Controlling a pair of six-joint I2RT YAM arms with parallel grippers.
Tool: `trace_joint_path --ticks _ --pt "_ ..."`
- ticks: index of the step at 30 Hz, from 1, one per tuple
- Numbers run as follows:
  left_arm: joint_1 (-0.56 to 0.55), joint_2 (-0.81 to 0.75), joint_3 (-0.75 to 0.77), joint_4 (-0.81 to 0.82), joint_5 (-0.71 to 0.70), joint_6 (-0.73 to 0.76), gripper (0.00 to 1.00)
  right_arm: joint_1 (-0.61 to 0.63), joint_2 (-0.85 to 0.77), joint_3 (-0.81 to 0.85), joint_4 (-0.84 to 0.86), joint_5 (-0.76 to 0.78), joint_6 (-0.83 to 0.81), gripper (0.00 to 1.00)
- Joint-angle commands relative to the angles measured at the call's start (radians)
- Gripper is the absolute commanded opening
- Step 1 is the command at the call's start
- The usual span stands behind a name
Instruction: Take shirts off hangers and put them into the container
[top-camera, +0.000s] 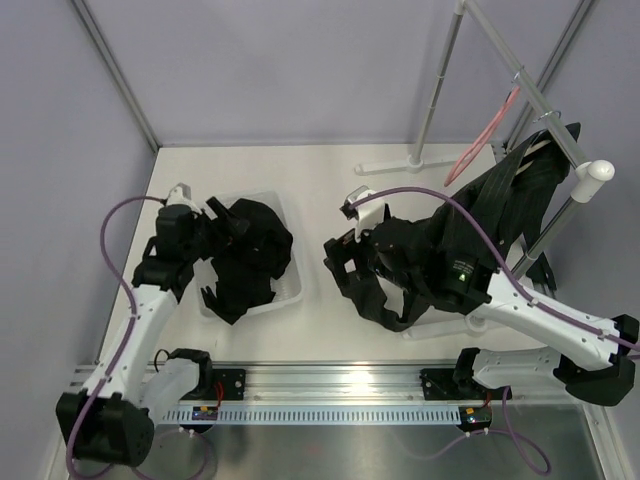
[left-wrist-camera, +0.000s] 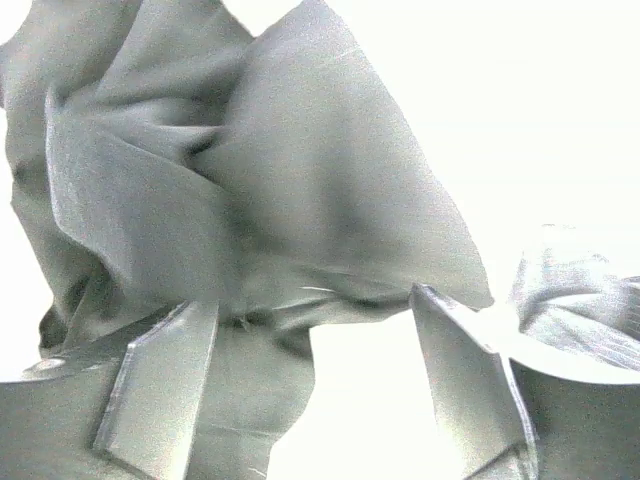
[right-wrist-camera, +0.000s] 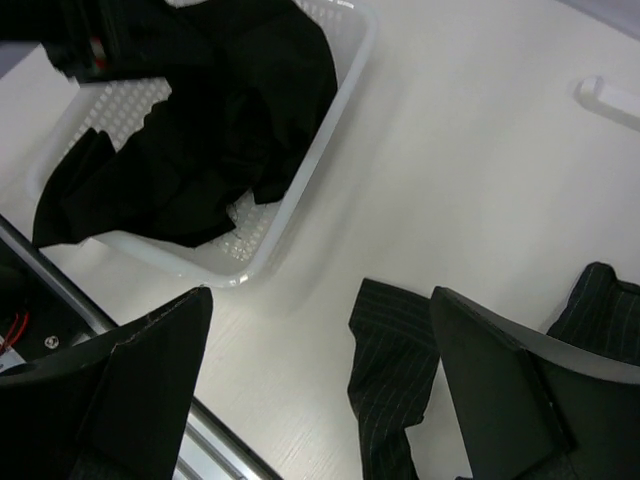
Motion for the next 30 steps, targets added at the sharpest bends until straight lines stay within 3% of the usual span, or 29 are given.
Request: trace_joint_path --ticks 1,4,7,8,10,11,14,18,19,24,26,30 --pt "-0.037 -0.145 0.168 -0.123 -0.129 0.053 0.85 0.083 0.004 -0.028 -0.017 0.059 0.035 0.99" --pt "-0.049 -0.225 0.236 -0.156 -0.148 0.072 0.89 0.181 0.012 -0.074 -0.024 0.149 0.105 0.99" --pt "-0.063 -0.219 0.32 -0.124 -0.045 0.107 0.84 0.242 0.007 -0.155 -0.004 0.185 0.195 0.99" --pt "-0.083 -0.161 0.349 -0.07 0.105 0.151 0.76 0.25 0.006 -0.218 0.015 0.163 0.209 0.99" --pt "-0.145 -0.057 0.511 -0.085 0.203 0.214 0.73 0.25 0.0 -0.283 0.08 0.125 0.252 1.0" --pt "-0.256 0.024 0.567 -0.096 0.193 0.248 0.73 0.249 0.003 -0.335 0.1 0.108 0.268 0.99" --pt "-0.438 0.133 0.733 -0.091 0.116 0.343 0.74 0.249 0.041 -0.39 0.148 0.088 0.314 0.99" --pt "-0.586 0.342 1.005 -0.183 0.113 0.418 0.82 0.249 0.154 -0.41 0.194 0.085 0.345 0.99" --pt "-0.654 0.394 1.162 -0.218 0.084 0.458 0.83 0.25 0.168 -0.422 0.203 0.076 0.346 0.99" --pt "-0.801 0.696 1.607 -0.433 0.05 0.555 0.84 0.249 0.221 -0.452 0.249 0.048 0.372 1.0" --pt "-0.824 0.726 1.682 -0.435 0.079 0.561 0.84 0.249 0.221 -0.462 0.265 0.031 0.383 0.99" --pt "-0.854 0.703 1.612 -0.358 0.147 0.56 0.81 0.25 0.214 -0.475 0.268 0.036 0.392 0.99"
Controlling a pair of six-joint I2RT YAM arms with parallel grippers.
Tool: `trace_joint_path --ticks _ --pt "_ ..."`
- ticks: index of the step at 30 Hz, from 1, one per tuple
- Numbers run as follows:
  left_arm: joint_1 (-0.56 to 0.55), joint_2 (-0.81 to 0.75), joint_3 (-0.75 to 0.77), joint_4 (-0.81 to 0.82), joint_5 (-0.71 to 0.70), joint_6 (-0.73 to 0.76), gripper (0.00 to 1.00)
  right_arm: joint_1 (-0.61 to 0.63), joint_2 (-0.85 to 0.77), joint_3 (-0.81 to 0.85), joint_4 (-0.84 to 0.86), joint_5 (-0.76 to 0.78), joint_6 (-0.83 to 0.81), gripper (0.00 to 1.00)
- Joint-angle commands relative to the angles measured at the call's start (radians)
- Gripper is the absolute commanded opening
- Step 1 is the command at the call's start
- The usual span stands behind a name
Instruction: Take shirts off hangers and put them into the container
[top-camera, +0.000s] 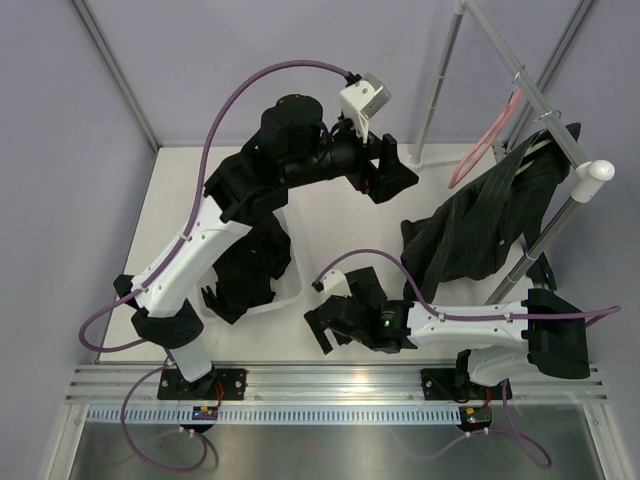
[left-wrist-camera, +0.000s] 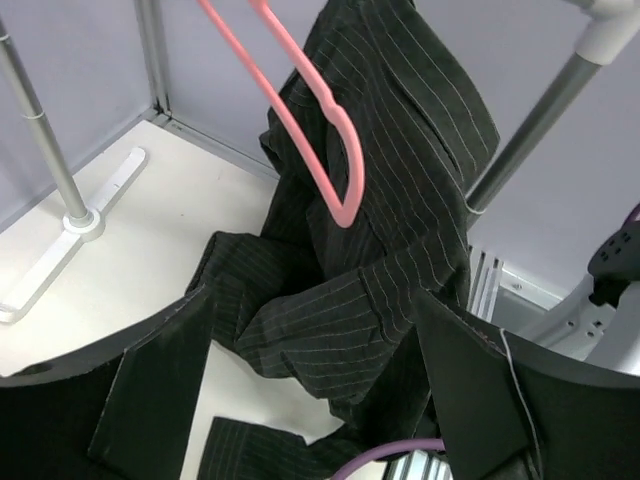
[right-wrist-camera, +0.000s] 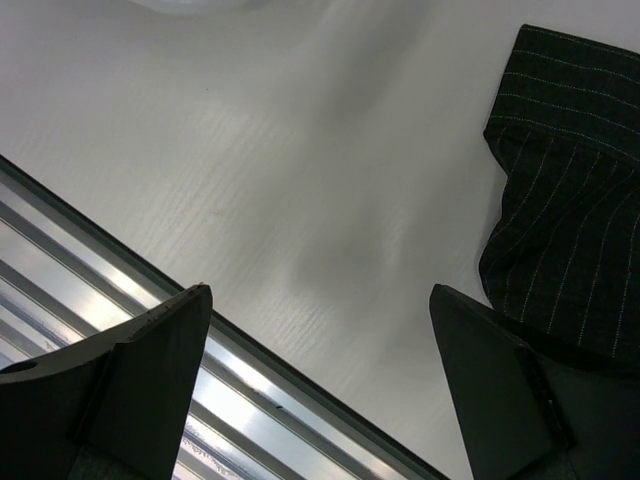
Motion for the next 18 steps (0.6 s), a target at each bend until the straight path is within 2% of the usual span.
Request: trace_joint_path --ticks 1,5,9,12,18 --pt "-0.025 -0.056 -0.02 0.051 0.078 0.046 0.8 0.003 -0.014 -0.004 0.057 -0.008 0.034 0.99" --pt "-0.112 -0.101 -0.121 0.151 0.171 0.092 0.79 0.001 -0.006 -0.004 0.055 -0.011 0.035 0.99" --pt "-0.19 -0.086 -0.126 0.164 0.188 0.175 0.81 0.003 0.01 -0.005 0.076 -0.031 0.041 0.99" --pt "-0.216 -0.058 -0.123 0.185 0.204 0.184 0.82 0.002 0.021 -0.005 0.081 -0.042 0.047 1.0" --pt "-0.224 0.018 -0.078 0.208 0.096 0.187 0.82 0.003 0.004 -0.01 0.079 -0.045 0.057 1.0"
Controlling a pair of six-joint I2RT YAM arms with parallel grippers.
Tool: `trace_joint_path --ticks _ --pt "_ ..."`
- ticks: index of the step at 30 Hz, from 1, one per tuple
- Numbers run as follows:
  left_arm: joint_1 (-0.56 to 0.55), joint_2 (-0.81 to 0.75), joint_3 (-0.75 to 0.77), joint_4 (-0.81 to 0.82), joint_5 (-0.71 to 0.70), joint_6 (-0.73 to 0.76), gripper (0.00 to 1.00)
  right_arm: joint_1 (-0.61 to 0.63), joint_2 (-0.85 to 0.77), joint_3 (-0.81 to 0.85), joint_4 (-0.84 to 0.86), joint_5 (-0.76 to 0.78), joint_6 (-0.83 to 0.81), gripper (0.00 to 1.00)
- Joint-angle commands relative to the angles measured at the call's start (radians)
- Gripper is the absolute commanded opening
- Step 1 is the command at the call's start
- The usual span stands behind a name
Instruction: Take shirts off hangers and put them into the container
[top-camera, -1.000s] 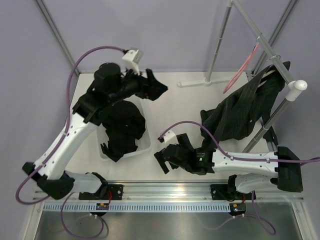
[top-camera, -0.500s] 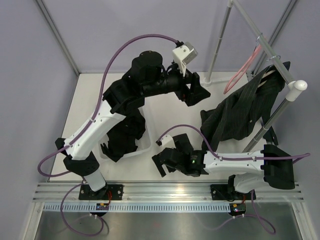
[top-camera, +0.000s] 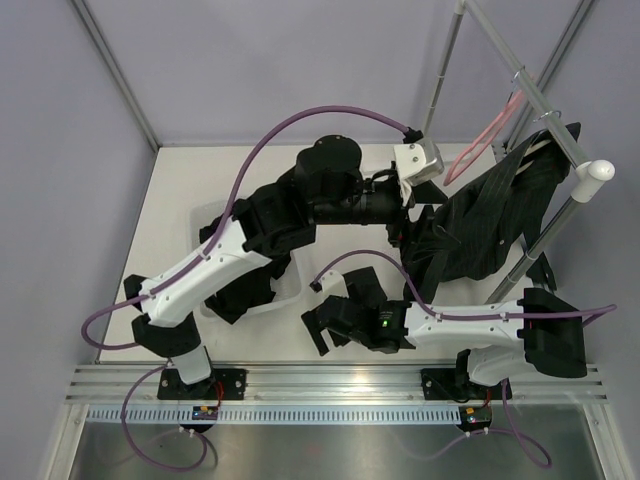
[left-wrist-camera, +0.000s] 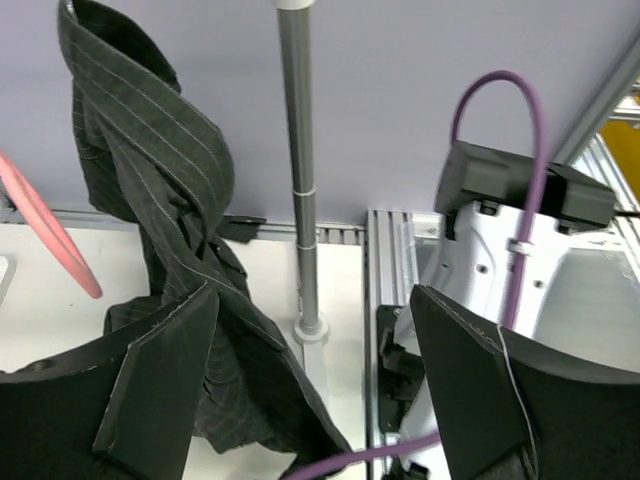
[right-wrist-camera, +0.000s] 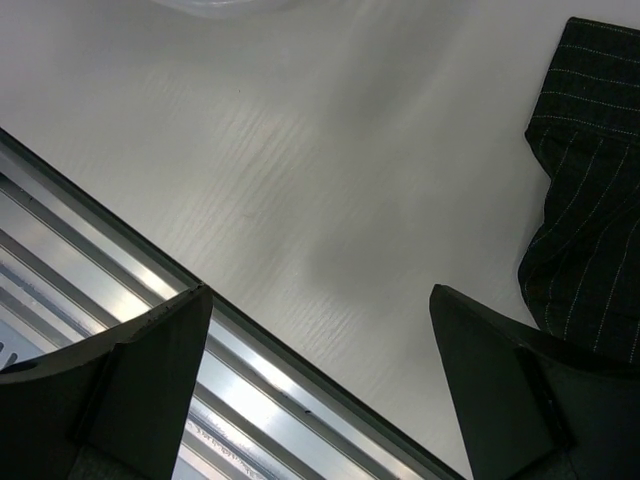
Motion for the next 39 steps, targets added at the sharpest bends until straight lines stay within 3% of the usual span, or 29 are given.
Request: trace_joint_path --ticks 1,7,19,26,27,28,34,35,39 --pt "0.003 0.047 0.03 0.074 -0.101 0.026 0.82 0.002 -0.017 -0.011 0.036 -0.003 0.023 0.99" --pt "0.003 0.105 0.024 0.151 -0.223 0.077 0.84 0.001 -0.035 -0.028 0.031 0.008 0.03 1.0" --pt "0.008 0.174 0.105 0.172 -0.244 0.111 0.86 0.002 -0.076 -0.054 0.023 0.015 0.038 1.0" --pt "0.017 0.237 0.15 0.171 -0.208 0.074 0.45 0.001 -0.083 -0.048 0.011 0.023 0.044 0.99" --pt "0.02 0.251 0.154 0.171 -0.202 0.068 0.34 0.001 -0.087 -0.047 0.008 0.025 0.043 1.0" --pt "0.022 0.256 0.16 0.171 -0.192 0.065 0.28 0.003 -0.095 -0.047 0.007 0.029 0.044 0.99" --pt "0.035 0.276 0.153 0.183 -0.175 0.042 0.09 0.003 -0.115 -0.054 -0.009 0.049 0.049 0.99" --pt "0.035 0.276 0.151 0.192 -0.174 0.039 0.0 0.003 -0.112 -0.054 -0.013 0.051 0.05 0.99" --pt "0.035 0.271 0.137 0.246 -0.149 0.045 0.0 0.003 -0.084 -0.036 -0.02 0.049 0.052 0.99"
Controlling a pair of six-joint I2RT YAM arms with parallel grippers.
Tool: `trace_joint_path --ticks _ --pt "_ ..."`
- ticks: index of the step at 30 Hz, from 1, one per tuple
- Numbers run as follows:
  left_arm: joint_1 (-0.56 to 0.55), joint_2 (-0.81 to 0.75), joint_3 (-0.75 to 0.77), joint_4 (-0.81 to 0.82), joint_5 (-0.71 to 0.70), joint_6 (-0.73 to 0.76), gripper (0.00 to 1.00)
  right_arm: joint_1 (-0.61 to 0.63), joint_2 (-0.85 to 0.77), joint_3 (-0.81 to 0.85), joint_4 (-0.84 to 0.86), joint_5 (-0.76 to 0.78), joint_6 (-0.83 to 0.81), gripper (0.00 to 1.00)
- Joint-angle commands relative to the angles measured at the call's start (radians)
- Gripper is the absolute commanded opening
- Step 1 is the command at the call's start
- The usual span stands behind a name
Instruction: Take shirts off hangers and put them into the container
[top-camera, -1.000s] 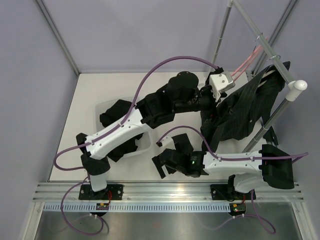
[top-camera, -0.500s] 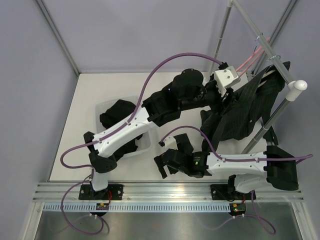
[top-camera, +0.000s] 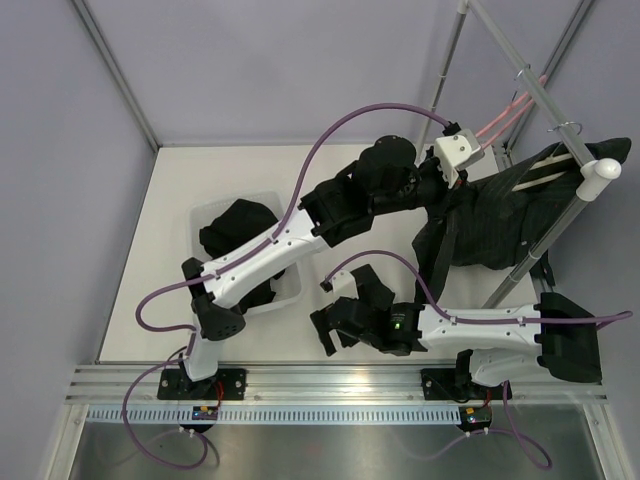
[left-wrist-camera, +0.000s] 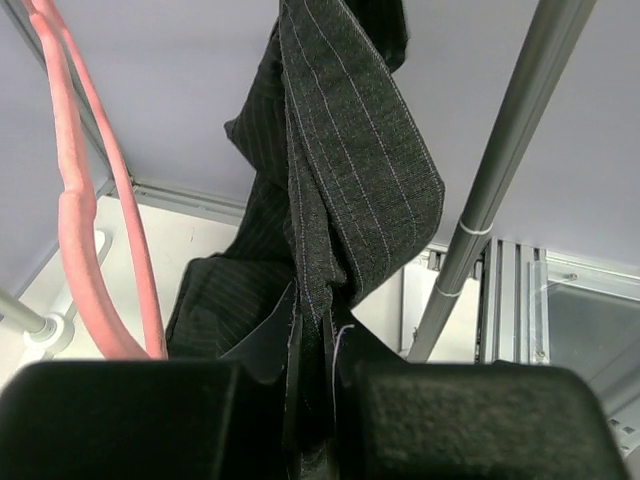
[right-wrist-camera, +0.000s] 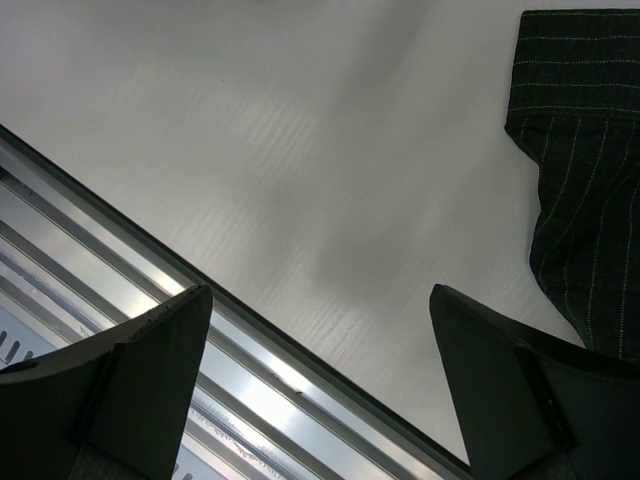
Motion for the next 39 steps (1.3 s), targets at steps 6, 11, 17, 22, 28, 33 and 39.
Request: trace_joint_path --ticks 6,11,17,22,28,33,39 --pt "-0.006 -0.004 0.021 0.19 0.024 -0.001 0.0 0.012 0.037 0.039 -0.007 0.035 0.018 0.99" --pt "-0.004 0.024 0.061 0.236 -0.059 -0.041 0.0 0.021 0.048 0.057 -0.017 0.036 0.018 0.99" --pt "0.007 0.095 0.157 0.265 -0.046 -0.093 0.0 0.028 0.062 0.079 -0.023 0.039 0.017 1.0" --pt "0.028 0.136 0.167 0.284 -0.05 -0.122 0.0 0.032 0.063 0.085 -0.03 0.05 0.017 0.99" --pt "0.065 0.095 0.107 0.242 -0.058 -0.133 0.0 0.032 0.07 0.077 -0.032 0.056 0.018 0.99" --pt "0.086 -0.051 -0.062 0.175 -0.06 -0.102 0.0 0.032 0.065 0.05 -0.004 0.038 0.021 1.0" --pt "0.112 -0.169 -0.008 -0.163 -0.063 -0.104 0.0 0.043 0.008 0.005 0.035 -0.005 -0.04 1.0"
